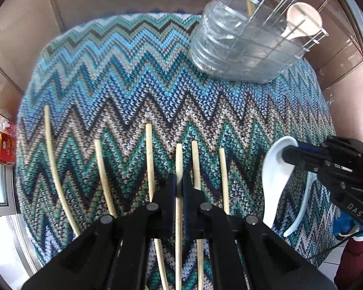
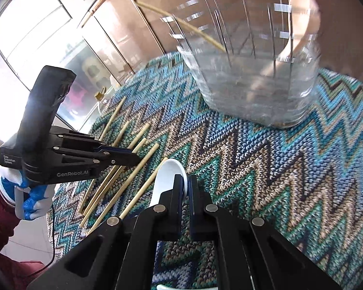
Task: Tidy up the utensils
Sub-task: 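Grasp a chopstick with the left gripper while the right gripper grasps a white spoon, then lower the chopstick and spoon into the holder with both grippers and release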
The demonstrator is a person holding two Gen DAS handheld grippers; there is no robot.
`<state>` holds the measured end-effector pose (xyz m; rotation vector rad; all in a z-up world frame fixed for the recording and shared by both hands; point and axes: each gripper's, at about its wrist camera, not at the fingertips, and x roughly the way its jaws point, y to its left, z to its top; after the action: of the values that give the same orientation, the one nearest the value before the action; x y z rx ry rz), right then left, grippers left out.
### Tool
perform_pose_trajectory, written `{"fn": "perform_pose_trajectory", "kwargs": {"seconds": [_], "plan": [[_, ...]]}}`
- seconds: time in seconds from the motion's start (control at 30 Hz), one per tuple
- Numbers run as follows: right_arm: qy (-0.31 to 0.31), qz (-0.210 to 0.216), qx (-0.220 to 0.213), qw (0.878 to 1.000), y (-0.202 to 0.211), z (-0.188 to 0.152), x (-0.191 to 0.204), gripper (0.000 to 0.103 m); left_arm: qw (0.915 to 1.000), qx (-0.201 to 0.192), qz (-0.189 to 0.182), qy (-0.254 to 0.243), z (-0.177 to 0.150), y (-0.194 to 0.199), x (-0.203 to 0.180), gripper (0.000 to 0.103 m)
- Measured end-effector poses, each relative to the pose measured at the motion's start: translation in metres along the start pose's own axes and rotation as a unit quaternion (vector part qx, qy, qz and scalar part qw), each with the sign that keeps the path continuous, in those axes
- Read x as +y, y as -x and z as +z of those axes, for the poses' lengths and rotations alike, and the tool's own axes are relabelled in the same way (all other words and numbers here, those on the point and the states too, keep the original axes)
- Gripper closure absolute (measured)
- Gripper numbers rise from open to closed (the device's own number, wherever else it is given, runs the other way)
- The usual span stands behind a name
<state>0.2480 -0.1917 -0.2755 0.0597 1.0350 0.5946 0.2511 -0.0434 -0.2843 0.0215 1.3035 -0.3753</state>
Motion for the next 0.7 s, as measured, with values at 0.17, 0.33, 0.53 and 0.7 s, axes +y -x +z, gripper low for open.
{"fn": "perform_pose_trajectory", "kwargs": {"seconds": [0.17,0.33,0.53,0.7], "plan": [[0.022,-0.034,-0.032,0.999,0.035,-0.011,0.02,0.099,0.9993,-0.035,-0.01,-0.002,-0.013,0.03,0.002,0.099],[0.033,-0.056,-0.064,0.996,0.066,-0.02,0.036,0.099,0.9968,-0.077,-0.023,-0.002,-0.029,0.067,-0.004,0.099],[0.043,-0.084,-0.105,0.99,0.109,-0.029,0.057,0.099,0.9919,-0.122,-0.034,-0.004,-0.042,0.116,-0.003,0.099],[0.052,-0.125,-0.157,0.978,0.149,-0.02,0.068,0.099,0.9747,-0.217,-0.052,-0.006,-0.035,0.177,-0.014,0.099]]}}
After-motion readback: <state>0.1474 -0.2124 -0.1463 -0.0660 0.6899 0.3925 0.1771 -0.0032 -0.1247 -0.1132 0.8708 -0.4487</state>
